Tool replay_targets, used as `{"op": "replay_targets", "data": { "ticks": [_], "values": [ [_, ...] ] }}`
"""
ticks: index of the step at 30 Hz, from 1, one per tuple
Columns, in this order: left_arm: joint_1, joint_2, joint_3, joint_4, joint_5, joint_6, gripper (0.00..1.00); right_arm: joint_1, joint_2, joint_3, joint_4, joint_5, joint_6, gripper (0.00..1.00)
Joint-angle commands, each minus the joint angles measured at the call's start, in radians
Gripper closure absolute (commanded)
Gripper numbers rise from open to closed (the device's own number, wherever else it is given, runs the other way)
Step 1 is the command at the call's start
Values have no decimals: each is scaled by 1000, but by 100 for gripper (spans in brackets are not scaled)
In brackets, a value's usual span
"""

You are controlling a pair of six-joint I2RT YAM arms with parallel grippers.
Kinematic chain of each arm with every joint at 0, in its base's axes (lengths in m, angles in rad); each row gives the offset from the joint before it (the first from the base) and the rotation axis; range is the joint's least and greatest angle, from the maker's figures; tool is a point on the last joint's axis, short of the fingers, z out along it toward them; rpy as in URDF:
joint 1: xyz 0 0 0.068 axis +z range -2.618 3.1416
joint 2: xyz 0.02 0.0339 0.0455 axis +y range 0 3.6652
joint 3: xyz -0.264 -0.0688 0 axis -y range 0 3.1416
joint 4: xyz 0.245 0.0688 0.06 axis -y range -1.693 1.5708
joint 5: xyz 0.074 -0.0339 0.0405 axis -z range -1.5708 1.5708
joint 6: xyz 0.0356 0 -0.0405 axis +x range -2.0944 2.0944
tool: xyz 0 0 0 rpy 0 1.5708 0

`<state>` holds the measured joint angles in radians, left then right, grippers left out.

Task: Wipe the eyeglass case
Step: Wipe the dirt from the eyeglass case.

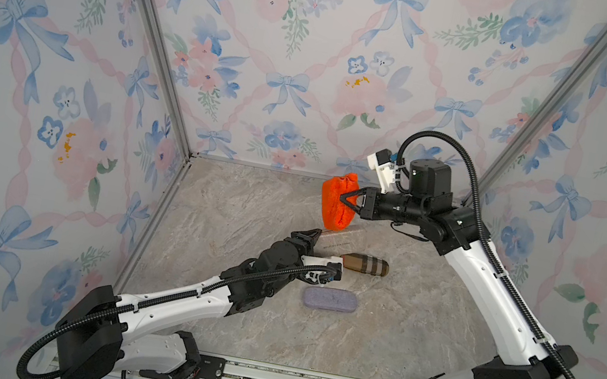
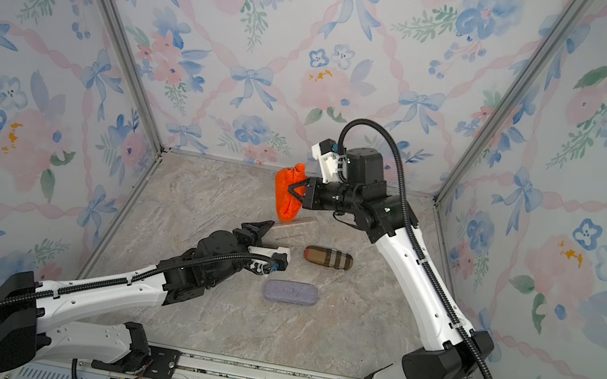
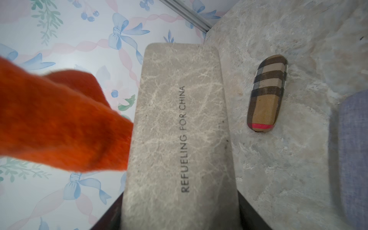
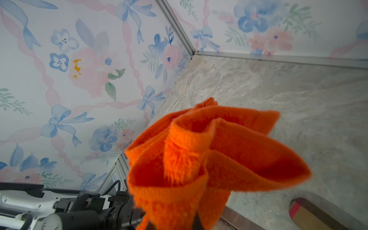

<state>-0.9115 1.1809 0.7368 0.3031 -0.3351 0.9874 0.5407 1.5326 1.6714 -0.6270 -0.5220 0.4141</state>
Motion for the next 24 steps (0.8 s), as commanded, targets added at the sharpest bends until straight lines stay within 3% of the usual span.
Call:
{"op": "replay_targets", "data": {
  "ticks": [1, 5, 8, 11, 18, 21, 24],
  "values": [
    [-6, -41, 6, 112, -48, 33, 74, -33, -24, -185, 53, -7, 66, 100],
    [-6, -68, -36, 121, -71, 52, 74, -131, -67, -303, 21, -23, 42, 100],
    [-6, -93, -36, 121, -59, 48, 74, -165, -70, -244, -75, -5, -27, 100],
    [-8, -92, -26, 121, -46, 45, 74, -133, -27, -168, -112, -16, -48, 100],
    [-10, -53, -12, 122, -59, 44, 74, 38, 74, -101, 13, -103, 48, 100],
    [-8, -57, -19, 122, -75, 40, 74, 25, 59, -95, -36, -96, 7, 100],
    [4, -67, -27, 117, -77, 28, 74, -64, 23, -109, -140, -80, -59, 100]
  ]
}}
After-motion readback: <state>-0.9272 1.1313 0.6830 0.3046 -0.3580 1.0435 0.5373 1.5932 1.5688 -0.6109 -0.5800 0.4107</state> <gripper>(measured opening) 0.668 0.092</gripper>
